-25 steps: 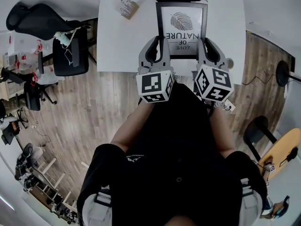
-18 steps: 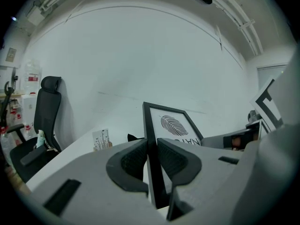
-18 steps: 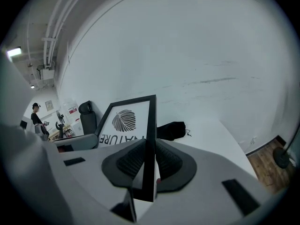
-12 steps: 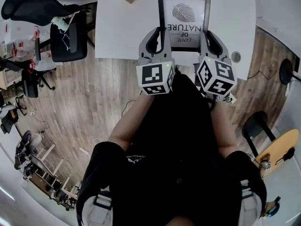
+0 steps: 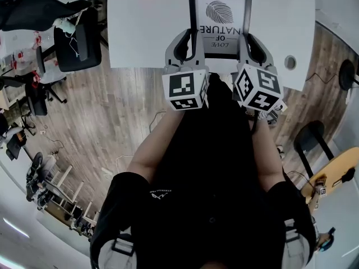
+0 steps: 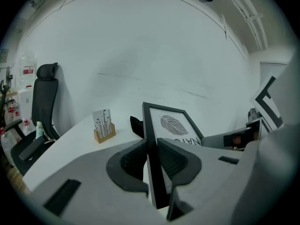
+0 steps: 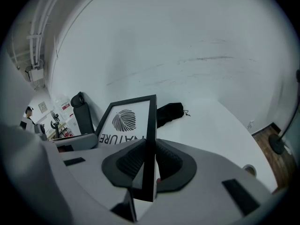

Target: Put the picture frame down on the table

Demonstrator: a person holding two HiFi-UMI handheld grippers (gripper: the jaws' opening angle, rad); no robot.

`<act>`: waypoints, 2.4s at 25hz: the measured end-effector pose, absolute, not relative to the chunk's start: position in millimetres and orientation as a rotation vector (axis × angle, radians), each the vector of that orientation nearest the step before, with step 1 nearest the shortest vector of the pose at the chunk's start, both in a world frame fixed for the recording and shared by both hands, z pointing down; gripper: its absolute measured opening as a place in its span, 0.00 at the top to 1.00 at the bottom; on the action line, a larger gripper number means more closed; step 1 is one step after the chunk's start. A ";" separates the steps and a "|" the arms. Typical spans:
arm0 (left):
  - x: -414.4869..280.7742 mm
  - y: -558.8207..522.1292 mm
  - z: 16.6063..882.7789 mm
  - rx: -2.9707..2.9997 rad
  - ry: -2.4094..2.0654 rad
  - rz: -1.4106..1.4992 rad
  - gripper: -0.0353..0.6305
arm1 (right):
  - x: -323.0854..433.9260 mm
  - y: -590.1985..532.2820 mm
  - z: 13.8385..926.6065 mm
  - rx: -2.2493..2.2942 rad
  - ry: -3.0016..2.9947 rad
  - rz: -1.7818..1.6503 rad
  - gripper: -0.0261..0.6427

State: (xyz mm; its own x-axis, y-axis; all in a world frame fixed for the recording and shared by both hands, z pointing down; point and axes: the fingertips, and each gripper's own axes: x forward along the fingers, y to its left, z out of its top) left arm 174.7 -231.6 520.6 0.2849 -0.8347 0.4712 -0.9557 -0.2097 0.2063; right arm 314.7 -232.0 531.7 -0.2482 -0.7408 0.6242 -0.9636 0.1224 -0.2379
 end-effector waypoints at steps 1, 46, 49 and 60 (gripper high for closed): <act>174.7 -233.1 524.8 2.104 -1.595 0.366 0.84 | 314.7 -233.0 536.1 1.656 -2.045 0.880 0.86; 150.9 -264.2 704.7 1.908 -1.301 0.681 0.84 | 288.6 -245.7 702.8 1.592 -1.683 1.124 0.86; 157.2 -263.0 708.5 1.905 -1.295 0.690 0.84 | 294.8 -245.0 706.4 1.591 -1.675 1.125 0.86; 156.6 -260.9 713.3 1.906 -1.303 0.682 0.84 | 294.1 -242.8 715.4 1.572 -1.672 1.126 0.86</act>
State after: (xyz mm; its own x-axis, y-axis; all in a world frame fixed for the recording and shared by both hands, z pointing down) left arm 156.6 -260.9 713.3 0.3496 -0.5570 0.7534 -0.9365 -0.2315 0.2634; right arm 294.1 -242.8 715.4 -0.1400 -0.4940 0.8581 -0.9808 -0.0496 -0.1886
